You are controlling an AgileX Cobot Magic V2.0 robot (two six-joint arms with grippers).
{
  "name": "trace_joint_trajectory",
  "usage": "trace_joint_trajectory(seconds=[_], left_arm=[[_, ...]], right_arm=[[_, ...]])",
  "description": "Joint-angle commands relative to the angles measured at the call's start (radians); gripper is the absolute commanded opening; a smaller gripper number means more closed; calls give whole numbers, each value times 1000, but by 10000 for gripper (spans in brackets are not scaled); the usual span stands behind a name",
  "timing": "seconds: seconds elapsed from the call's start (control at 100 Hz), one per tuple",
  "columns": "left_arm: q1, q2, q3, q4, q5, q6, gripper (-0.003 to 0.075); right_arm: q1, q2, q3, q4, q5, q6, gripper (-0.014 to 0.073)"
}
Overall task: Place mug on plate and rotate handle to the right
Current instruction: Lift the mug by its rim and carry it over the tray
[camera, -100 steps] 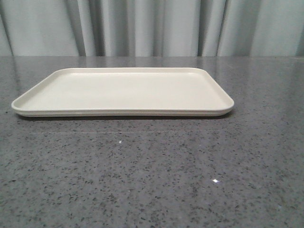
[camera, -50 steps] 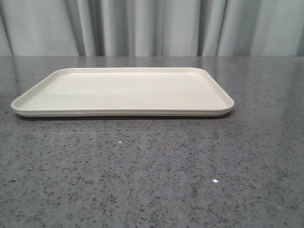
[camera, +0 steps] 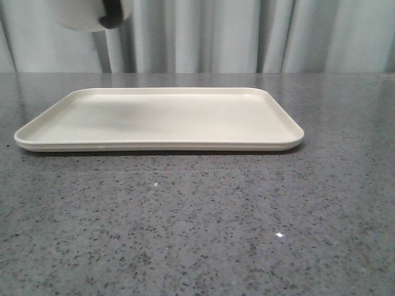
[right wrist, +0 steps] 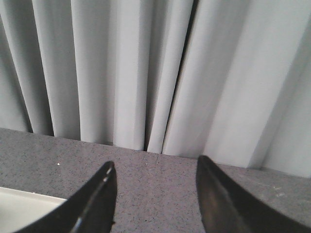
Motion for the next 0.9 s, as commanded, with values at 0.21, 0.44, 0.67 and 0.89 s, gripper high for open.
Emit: trace_joint_trajectory(seconds=[0.21, 0.44, 0.67, 0.89], left_arm=[[-114, 149, -93, -43, -40, 1, -20], [-125, 215, -93, -64, -40, 1, -20], [-125, 249, -93, -77, -38, 1, -20], [-125, 251, -93, -82, -40, 1, -20]], right_arm=[[-2, -1, -30, -5, -62, -6, 391], [-2, -1, -30, -5, -51, -6, 391], [-2, -1, -30, -5, -33, -6, 391], [-2, -1, -30, -5, -30, -6, 391]])
